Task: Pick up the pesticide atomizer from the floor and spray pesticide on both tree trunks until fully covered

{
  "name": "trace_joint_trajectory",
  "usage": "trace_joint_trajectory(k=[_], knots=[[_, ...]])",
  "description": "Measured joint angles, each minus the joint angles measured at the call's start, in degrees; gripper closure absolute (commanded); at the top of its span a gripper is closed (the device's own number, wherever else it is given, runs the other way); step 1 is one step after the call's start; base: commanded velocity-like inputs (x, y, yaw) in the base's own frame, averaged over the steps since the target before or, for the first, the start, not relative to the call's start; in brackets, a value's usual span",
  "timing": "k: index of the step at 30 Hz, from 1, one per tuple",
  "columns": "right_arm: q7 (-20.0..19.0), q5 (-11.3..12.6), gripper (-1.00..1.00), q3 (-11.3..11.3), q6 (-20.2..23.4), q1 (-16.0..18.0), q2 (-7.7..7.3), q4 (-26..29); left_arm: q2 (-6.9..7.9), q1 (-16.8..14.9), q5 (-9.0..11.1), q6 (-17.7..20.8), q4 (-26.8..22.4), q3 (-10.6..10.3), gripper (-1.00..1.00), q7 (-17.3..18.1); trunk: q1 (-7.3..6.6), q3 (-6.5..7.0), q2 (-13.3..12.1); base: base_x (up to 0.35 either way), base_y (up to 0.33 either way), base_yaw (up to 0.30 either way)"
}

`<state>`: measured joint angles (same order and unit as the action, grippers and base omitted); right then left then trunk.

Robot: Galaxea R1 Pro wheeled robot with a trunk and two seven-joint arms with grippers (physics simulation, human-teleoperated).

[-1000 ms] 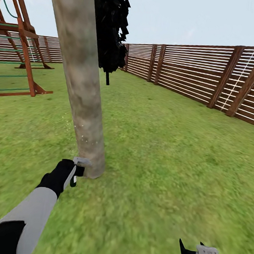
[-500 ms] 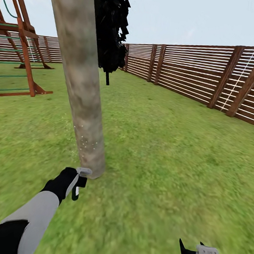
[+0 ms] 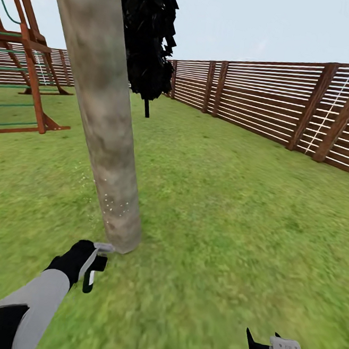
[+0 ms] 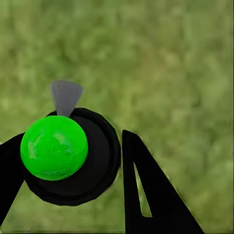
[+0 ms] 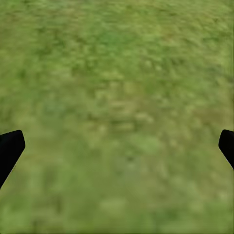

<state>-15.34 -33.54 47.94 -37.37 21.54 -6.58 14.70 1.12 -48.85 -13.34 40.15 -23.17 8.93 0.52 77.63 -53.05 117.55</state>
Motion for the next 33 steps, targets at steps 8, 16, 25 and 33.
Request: trace_joint_trajectory(k=[8, 16, 25, 33], knots=[[-0.01, 0.02, -1.0, 0.01, 0.01, -0.03, 0.07, 0.0, -6.77, -0.22, 1.33, 0.54, -0.68, -0.13, 1.0, -0.6, 0.0, 0.0, 0.0, 0.0, 0.0, 0.104], [-0.02, 0.02, -1.0, 0.01, 0.0, -0.01, 0.02, 0.0, -1.48, -0.18, -0.12, 0.55, -0.75, 0.09, 1.0, -0.67, 0.0, 0.0, 0.0, 0.0, 0.0, 0.0], [-0.01, 0.02, -1.0, 0.0, 0.0, 0.0, 0.01, 0.03, -5.85, -0.26, -0.4, 0.61, -0.73, -0.68, 1.0, -0.68, 0.01, 0.0, 0.0, -0.018, -0.15, 0.0], [-0.01, 0.01, -1.0, 0.0, 0.01, -0.02, 0.04, -0.01, -3.6, 0.01, -0.38, 0.53, -0.82, -0.47, 1.0, -0.74, 0.02, 0.0, 0.0, -0.157, -0.177, 0.157]])
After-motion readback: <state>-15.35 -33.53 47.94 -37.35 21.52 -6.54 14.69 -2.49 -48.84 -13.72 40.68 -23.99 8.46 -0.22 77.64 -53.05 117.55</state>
